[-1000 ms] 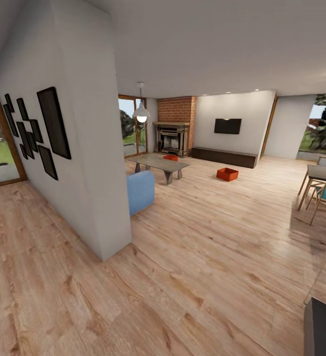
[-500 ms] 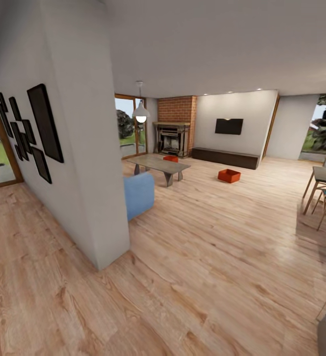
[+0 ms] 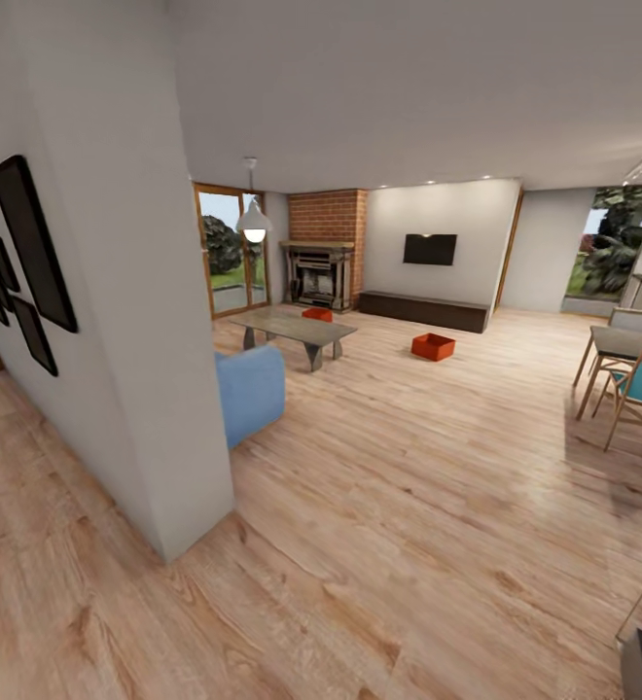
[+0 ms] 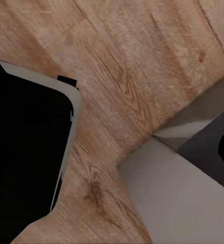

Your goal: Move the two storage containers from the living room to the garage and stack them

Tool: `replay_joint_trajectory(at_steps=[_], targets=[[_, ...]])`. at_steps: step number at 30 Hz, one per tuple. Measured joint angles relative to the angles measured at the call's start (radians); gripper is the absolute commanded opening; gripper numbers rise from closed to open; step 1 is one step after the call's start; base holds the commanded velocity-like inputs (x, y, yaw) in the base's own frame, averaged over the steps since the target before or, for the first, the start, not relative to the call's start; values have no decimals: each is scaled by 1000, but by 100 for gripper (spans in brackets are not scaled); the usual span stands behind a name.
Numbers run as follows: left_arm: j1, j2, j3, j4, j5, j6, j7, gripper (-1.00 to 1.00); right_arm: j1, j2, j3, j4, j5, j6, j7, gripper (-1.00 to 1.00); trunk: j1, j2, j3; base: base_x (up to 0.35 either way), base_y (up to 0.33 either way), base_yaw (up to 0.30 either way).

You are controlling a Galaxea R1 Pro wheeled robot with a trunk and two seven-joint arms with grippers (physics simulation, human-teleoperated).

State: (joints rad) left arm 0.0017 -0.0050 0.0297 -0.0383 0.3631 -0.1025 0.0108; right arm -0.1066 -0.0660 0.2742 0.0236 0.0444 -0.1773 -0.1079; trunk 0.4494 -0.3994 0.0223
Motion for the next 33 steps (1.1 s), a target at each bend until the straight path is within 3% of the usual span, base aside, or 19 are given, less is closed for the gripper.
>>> replay_joint_trajectory(at_steps=[33], targets=[[0, -2, 0, -2, 1, -1, -1, 100, 0, 1, 0, 0, -1, 3, 12, 100, 0, 0, 9, 4, 0, -254]])
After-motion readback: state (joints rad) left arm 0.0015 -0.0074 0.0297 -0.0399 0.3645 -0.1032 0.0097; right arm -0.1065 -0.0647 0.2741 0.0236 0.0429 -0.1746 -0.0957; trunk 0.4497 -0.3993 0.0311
